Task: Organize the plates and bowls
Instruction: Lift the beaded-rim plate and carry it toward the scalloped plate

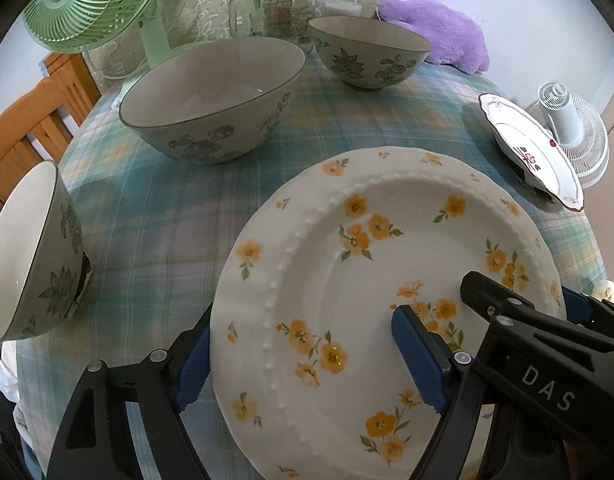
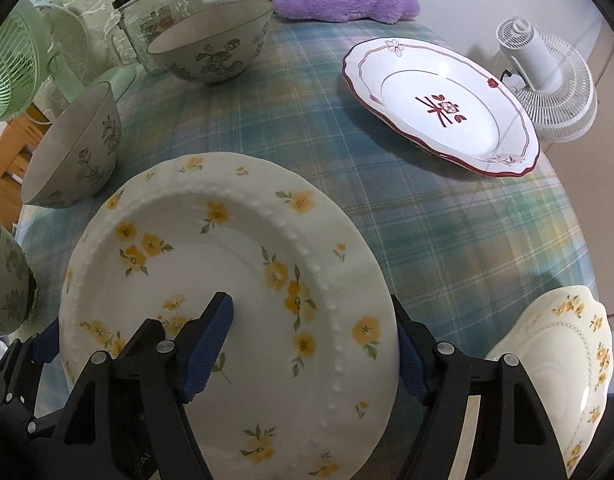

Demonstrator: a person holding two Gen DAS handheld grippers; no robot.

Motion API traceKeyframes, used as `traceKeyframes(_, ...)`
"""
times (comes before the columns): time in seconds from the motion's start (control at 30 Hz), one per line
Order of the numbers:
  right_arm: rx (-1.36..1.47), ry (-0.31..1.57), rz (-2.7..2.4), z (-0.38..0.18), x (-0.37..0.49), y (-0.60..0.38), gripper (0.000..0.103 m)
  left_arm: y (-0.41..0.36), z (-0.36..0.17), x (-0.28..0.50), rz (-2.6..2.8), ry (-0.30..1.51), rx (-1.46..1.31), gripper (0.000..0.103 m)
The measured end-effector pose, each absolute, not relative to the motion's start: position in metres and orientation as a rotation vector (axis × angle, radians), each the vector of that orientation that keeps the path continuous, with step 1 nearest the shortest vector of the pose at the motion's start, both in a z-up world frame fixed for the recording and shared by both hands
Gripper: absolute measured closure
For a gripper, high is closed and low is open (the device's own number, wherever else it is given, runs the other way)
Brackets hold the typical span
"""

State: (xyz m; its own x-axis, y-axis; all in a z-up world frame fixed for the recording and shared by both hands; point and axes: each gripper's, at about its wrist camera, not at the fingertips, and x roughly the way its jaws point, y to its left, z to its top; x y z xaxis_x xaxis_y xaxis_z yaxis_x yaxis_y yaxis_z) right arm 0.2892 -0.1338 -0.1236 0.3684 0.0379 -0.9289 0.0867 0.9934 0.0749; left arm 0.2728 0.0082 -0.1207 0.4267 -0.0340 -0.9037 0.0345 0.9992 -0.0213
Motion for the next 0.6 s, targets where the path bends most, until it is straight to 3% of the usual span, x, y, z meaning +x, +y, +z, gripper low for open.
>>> traceKeyframes(0.6, 0.131, 1.17, 0.022, -0.099, 0.271, -0.141, 0.027, 0.003, -0.093, 0.245, -0.003, 1.096, -0.012, 0.019)
